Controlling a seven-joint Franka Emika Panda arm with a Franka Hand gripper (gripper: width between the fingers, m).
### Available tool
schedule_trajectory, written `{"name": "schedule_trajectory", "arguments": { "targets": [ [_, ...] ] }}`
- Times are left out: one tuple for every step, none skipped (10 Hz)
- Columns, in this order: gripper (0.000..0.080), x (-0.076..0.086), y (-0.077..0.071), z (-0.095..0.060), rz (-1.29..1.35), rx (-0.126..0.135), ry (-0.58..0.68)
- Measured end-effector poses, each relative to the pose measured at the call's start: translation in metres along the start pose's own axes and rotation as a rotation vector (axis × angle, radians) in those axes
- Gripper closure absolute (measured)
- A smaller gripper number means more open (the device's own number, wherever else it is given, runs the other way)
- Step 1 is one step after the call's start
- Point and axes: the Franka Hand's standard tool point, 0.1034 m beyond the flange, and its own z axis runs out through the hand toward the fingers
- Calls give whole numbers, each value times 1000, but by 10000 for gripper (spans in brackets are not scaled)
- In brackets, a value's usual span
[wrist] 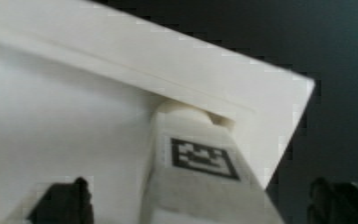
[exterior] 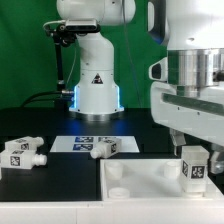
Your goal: Assemble one leg
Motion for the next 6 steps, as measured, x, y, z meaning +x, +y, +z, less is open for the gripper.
{"name": "schedule_trajectory", "arguments": {
  "targets": [
    [161,-5,1,3,-89,-4,-7],
    [152,-3,1,2,-93,-2,-5],
    [152,-1,2,2,-177,-3,-4],
    [151,-1,2,2,-229,-3,-4],
    [151,1,1,1,-458,-4,15],
    [151,3,-3,-1,-664,0,36]
  ]
}}
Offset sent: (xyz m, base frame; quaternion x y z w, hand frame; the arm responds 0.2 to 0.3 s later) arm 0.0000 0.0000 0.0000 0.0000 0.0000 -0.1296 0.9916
